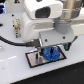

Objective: Insert the blue gear onto the right peg, followed by the red gear

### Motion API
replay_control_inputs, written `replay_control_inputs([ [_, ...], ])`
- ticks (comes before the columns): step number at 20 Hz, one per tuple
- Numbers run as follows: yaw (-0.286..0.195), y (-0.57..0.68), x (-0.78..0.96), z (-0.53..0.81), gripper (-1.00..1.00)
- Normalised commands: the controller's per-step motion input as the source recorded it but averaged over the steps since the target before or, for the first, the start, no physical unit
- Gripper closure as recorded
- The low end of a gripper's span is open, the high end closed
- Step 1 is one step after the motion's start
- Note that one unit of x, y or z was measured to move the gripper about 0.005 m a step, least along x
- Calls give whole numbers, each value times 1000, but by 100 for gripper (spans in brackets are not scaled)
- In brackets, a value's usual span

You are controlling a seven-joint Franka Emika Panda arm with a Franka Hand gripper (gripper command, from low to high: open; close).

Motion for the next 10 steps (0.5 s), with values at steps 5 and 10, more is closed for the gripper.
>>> replay_control_inputs([
  [5, 0, 300, -408, 306, -100],
  [10, 0, 292, -589, 148, -100],
])
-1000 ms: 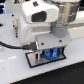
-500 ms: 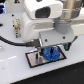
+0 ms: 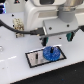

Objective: Insert the blue gear onto the right peg, followed by the red gear

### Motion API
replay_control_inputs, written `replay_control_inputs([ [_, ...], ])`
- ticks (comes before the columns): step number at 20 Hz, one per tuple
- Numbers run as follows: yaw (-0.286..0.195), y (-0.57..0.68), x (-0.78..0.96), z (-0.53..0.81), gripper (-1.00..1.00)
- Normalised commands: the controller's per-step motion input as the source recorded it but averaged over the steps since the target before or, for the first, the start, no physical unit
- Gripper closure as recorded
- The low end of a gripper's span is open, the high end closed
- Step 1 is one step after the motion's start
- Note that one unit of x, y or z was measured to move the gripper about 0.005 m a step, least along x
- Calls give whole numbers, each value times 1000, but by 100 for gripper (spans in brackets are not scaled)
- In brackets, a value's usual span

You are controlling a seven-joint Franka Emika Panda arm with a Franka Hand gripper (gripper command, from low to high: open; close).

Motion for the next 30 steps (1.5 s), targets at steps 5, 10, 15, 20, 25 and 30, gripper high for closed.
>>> replay_control_inputs([
  [5, 0, 292, -761, 79, -100],
  [10, 0, 350, -693, 1, -100],
  [15, 0, 392, -576, -23, -100],
  [20, 0, 324, -576, -106, -100],
  [25, 0, 269, -466, -266, -100],
  [30, 0, 143, -396, -387, -100],
])
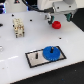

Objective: Insert the blue gear onto the right peg, followed by the red gear

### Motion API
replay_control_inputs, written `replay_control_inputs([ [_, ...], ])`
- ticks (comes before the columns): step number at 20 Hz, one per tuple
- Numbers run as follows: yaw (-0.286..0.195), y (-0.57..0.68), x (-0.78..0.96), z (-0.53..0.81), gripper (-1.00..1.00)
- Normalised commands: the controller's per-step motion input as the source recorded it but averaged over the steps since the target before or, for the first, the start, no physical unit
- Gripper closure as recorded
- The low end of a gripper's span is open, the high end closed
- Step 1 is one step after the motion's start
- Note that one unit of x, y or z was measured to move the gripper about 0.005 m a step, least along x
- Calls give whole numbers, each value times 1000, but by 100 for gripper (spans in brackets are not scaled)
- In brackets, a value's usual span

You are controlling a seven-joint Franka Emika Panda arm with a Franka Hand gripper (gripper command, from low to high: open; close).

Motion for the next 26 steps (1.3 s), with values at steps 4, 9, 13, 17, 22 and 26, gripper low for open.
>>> replay_control_inputs([
  [4, 0, 9, -381, -390, -100],
  [9, 0, -3, -327, -346, -100],
  [13, 0, 8, -179, -186, 100],
  [17, 0, 4, -144, -61, 100],
  [22, 0, 7, -31, -35, 100],
  [26, 0, -6, -89, -10, 100],
])
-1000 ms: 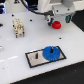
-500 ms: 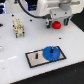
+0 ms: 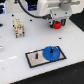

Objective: Insert the blue gear onto the right peg, followed by the red gear

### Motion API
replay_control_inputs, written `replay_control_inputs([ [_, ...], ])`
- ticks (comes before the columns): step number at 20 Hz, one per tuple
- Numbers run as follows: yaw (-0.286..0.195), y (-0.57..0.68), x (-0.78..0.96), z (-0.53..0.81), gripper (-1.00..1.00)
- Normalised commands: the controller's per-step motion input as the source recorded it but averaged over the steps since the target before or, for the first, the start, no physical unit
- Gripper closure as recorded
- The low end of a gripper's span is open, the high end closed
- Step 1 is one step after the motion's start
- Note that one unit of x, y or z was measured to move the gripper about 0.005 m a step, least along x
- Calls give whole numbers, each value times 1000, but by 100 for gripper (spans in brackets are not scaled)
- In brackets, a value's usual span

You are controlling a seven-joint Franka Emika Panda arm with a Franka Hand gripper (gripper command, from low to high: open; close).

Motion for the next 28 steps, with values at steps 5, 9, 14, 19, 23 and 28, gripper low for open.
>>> replay_control_inputs([
  [5, 0, 15, 45, 407, 100],
  [9, 0, 6, 238, 616, 100],
  [14, 0, -49, 361, 578, 100],
  [19, 0, -202, 534, 548, 100],
  [23, 0, -267, 662, 553, 100],
  [28, 0, -245, 687, 517, 100],
])
